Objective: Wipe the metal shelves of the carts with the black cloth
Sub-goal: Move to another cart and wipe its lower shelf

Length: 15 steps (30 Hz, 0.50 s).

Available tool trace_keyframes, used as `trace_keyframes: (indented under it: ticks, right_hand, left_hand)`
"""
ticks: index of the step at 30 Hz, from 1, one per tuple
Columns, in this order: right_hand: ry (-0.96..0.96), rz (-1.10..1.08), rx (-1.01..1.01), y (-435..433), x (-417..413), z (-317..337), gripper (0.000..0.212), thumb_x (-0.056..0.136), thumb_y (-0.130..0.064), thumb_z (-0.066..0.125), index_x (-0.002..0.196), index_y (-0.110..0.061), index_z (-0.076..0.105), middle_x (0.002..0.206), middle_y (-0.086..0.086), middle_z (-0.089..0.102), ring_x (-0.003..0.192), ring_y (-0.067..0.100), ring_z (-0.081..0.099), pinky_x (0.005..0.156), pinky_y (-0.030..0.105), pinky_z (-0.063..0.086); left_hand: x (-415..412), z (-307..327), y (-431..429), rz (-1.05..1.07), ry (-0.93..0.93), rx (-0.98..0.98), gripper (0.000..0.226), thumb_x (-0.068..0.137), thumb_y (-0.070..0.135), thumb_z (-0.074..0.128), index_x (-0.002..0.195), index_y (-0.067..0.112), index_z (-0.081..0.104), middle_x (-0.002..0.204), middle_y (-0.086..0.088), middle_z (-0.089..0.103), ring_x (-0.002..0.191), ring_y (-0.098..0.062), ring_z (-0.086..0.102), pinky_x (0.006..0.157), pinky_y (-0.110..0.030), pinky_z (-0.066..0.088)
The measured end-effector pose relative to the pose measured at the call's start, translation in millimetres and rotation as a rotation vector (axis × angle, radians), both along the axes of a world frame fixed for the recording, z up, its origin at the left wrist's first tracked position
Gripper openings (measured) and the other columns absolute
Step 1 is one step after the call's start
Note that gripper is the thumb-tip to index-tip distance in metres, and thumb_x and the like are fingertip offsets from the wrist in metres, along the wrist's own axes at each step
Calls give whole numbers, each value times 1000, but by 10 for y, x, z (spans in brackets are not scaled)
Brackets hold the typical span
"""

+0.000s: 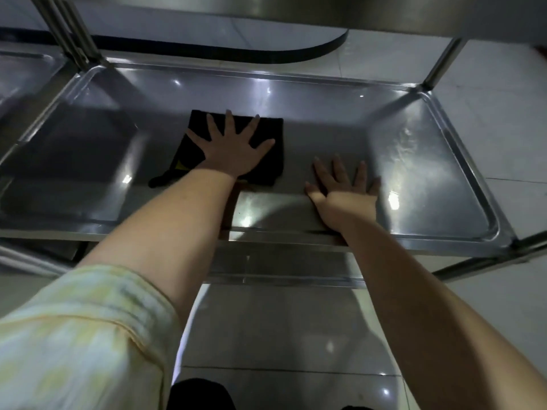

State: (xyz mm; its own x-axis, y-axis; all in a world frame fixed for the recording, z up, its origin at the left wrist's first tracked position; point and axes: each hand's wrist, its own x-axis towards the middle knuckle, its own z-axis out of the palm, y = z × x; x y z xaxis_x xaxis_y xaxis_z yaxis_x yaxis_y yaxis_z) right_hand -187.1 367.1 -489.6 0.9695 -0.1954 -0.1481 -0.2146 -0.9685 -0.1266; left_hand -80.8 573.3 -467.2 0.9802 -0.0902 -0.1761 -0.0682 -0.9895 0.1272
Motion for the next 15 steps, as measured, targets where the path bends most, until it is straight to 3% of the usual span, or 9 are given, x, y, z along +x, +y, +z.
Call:
trace_keyframes:
  ticks: [8, 13, 15]
  right_hand:
    - [19, -3, -6, -8, -8, 32, 61, 94, -71, 22, 150, -57, 1, 164, -17, -7, 150, 34, -13, 115, 61, -9]
    - [115, -73, -1, 180, 56, 117, 63, 93, -71, 19, 150, -56, -3, 163, -18, -10, 148, 40, -14, 112, 69, -7]
    - [106, -17, 40, 451, 119, 174, 58, 98, -63, 22, 151, -52, 2, 163, -19, -7, 148, 40, -14, 111, 70, -8]
  left_hand:
    - [-1258, 6, 424, -125, 54, 56, 73, 79, 88, 11, 144, 65, -9, 164, 4, -19, 149, -33, -19, 109, -72, -14]
    - [-1262, 28, 427, -80, 80, 49, 75, 78, 90, 15, 144, 65, -8, 164, 5, -20, 148, -33, -23, 105, -74, -17]
    - [-1295, 23, 418, -70, 81, 31, 75, 79, 90, 17, 145, 64, -8, 163, 5, -21, 147, -34, -25, 105, -74, -18]
